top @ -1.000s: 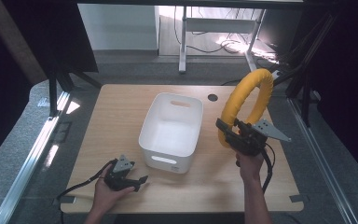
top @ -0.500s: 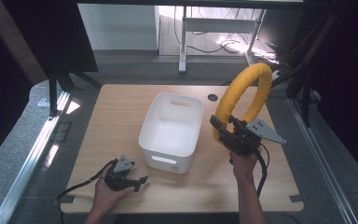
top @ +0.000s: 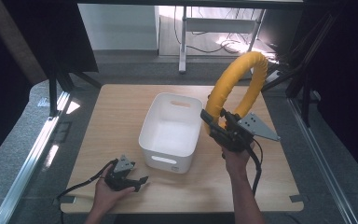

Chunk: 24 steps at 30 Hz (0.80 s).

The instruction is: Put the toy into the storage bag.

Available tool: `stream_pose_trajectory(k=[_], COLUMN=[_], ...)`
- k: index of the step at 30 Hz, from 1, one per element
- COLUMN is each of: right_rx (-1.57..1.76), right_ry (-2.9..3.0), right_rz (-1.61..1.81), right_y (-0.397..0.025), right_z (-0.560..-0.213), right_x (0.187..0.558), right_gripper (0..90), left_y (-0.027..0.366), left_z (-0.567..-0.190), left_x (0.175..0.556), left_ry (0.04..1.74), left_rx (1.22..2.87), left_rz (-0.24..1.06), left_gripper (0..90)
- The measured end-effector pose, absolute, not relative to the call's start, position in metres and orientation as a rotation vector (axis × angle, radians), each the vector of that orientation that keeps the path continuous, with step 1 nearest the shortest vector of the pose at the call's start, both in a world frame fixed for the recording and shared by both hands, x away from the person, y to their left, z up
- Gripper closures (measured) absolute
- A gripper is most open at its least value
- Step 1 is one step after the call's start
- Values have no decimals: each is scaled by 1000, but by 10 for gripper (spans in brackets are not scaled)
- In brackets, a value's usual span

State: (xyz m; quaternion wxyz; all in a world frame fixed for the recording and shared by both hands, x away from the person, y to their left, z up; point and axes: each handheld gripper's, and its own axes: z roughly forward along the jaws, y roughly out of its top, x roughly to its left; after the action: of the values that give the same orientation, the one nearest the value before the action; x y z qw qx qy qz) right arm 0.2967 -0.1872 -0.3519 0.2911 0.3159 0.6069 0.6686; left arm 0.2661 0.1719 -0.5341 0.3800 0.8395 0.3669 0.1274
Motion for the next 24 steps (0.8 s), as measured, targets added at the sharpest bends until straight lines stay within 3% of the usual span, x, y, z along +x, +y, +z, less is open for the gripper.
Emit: stream_pose_trajectory(k=[24], right_rx=[751], right_ry=[1627], right_rz=[1817], right_y=[-159], right_z=[-335], right_x=[301], right_gripper=[503], left_y=[172], left_z=[-534], left_x=[267], left_ry=[934], left_rx=[2146], left_rz=[325], left_gripper=[212])
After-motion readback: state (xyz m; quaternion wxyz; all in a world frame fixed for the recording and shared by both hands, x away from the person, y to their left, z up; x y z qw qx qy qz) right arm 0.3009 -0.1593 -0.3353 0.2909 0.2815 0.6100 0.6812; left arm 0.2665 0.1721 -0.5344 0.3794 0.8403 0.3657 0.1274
